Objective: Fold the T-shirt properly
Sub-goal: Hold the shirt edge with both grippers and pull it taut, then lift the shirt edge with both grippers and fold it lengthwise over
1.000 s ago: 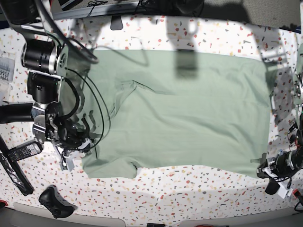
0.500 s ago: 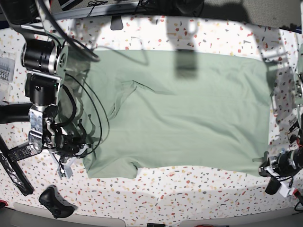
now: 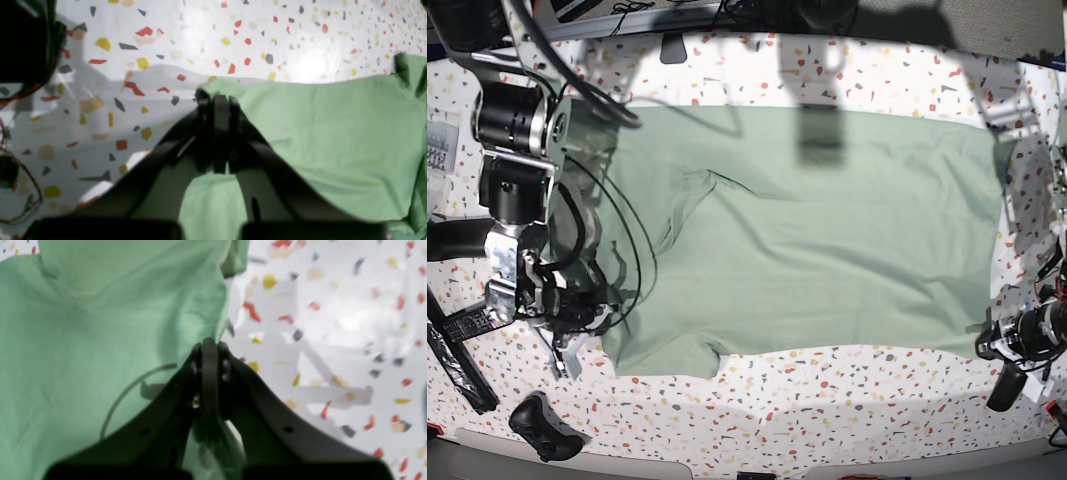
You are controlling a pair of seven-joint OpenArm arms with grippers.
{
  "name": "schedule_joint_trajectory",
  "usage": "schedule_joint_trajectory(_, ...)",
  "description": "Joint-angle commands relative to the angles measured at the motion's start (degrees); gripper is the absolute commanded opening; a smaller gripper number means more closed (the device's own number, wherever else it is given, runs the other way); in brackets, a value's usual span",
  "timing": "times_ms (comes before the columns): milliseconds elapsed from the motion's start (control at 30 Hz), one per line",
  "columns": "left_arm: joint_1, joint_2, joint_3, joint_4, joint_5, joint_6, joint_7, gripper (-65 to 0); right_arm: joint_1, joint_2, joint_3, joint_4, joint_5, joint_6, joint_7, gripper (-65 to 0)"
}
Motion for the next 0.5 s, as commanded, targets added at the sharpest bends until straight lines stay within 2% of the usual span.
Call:
schedule_joint_trajectory(0, -1.3, -1.0, -0.1, 0.9, -0.7, -0.3, -1.8, -65.0, 2.0, 0.6, 0.0, 1.7, 0.5, 0.7, 0.9, -65.0)
schedule_joint_trajectory(167, 3.0, -1.0, -0.1, 3.1, -0.7, -0.3, -3.9, -65.0, -1.1, 0.6, 0.0, 7.1, 0.6, 0.8, 0.4, -65.0)
schedule_joint_trajectory(233, 5.4, -1.1, -0.1, 5.9, -0.7, -0.2, -3.8, -65.0, -3.7, 0.6, 0.0, 10.4, 0.6, 2.0, 0.3, -65.0)
schedule_joint_trajectory(400, 12.1, -1.1, -0.1, 15.5, -0.7, -0.2, -1.5, -65.0, -10.8, 0.7, 0.0, 19.0, 0.6, 2.1, -0.1, -65.0)
schedule_joint_trajectory(467, 14.7, -1.2, -0.1, 19.9, -0.9, 1.6, -0.4, -65.0, -13.2, 0.9, 0.1, 21.9, 0.8, 2.1, -0.4, -65.0)
